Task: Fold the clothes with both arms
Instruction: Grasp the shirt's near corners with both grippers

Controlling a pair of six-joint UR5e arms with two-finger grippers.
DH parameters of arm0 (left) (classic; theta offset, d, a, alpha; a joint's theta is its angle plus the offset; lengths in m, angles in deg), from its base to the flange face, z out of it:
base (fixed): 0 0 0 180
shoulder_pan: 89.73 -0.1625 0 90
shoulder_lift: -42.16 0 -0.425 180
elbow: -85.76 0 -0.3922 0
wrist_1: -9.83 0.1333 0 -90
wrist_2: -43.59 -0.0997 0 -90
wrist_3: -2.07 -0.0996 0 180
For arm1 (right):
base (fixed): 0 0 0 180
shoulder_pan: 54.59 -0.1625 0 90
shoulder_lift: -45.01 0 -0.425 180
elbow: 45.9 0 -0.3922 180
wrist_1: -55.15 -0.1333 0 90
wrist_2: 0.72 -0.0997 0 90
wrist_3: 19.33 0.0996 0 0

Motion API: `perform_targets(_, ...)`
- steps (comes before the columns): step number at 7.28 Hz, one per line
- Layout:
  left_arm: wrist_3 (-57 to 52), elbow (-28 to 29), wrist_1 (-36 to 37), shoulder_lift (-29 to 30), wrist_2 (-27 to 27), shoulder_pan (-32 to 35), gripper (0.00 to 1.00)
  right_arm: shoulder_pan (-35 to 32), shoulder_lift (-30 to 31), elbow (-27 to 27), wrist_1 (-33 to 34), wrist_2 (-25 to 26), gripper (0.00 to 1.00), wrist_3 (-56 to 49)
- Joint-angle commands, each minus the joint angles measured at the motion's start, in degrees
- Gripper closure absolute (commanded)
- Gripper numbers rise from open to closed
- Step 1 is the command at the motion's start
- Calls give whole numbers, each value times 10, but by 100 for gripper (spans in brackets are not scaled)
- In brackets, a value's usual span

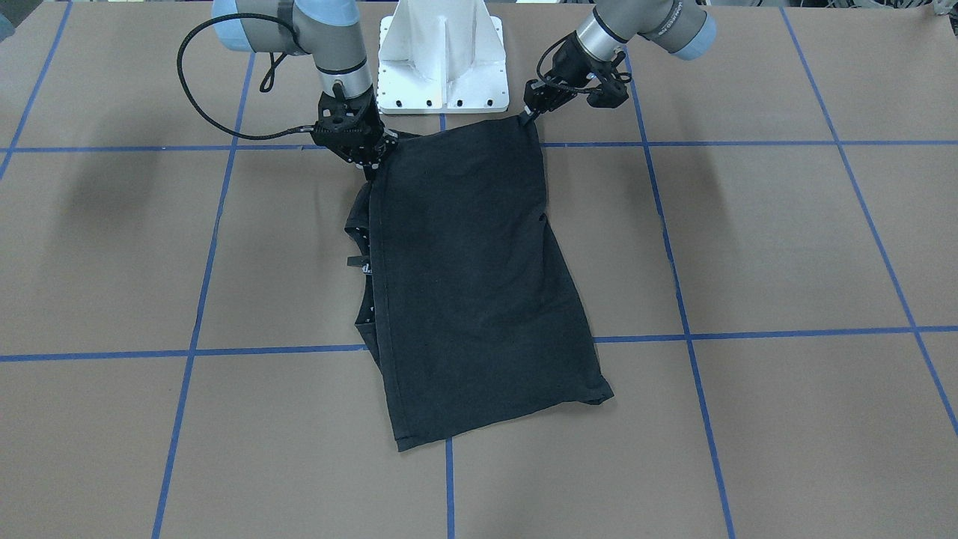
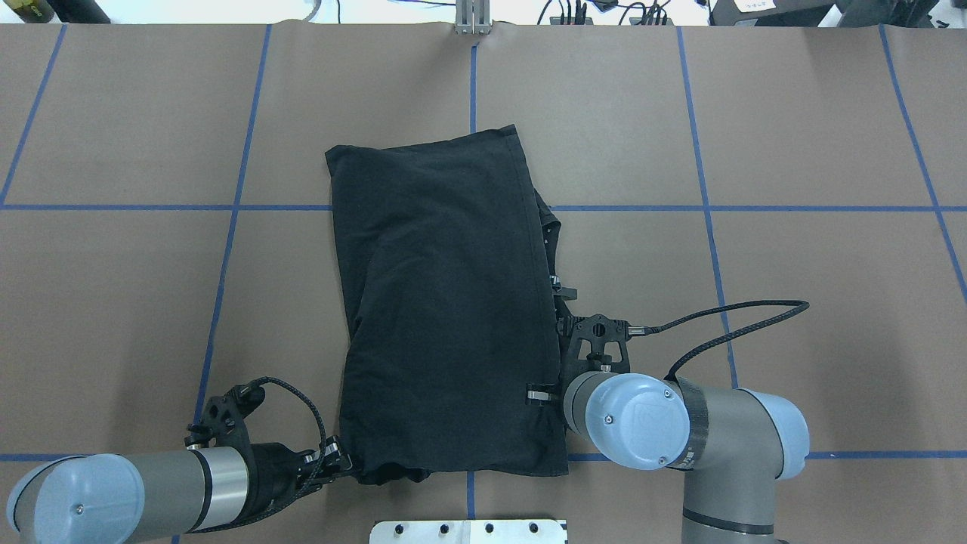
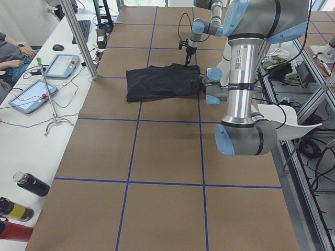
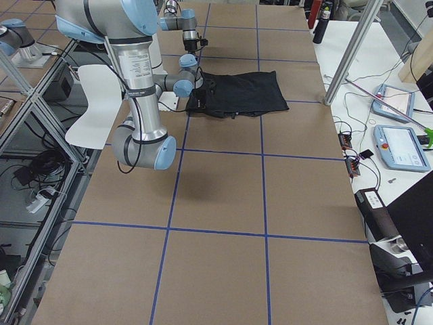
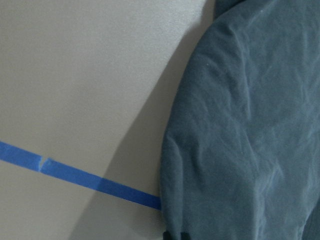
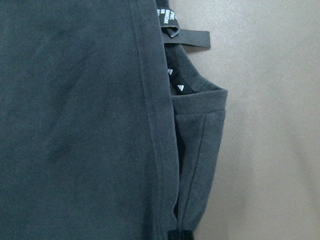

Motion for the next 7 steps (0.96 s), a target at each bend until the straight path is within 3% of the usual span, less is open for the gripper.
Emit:
perform_targets(1, 0, -13, 1, -1, 2, 1, 100, -1, 5, 15, 1, -2, 100, 0)
perform_targets(2, -1, -23, 6, -1, 20, 3, 100, -1, 6, 24, 3, -2, 100, 0)
perform_targets(4, -5, -104, 18, -58, 62, 5, 100, 18, 6, 97, 91, -2, 100, 2)
perform_targets(5, -5, -125, 19, -71, 63, 5, 100, 36, 3, 132, 131, -2, 100, 8)
perform_targets(7, -5, -135, 20, -70, 64, 6, 100, 49, 3, 160, 144, -2, 100, 10)
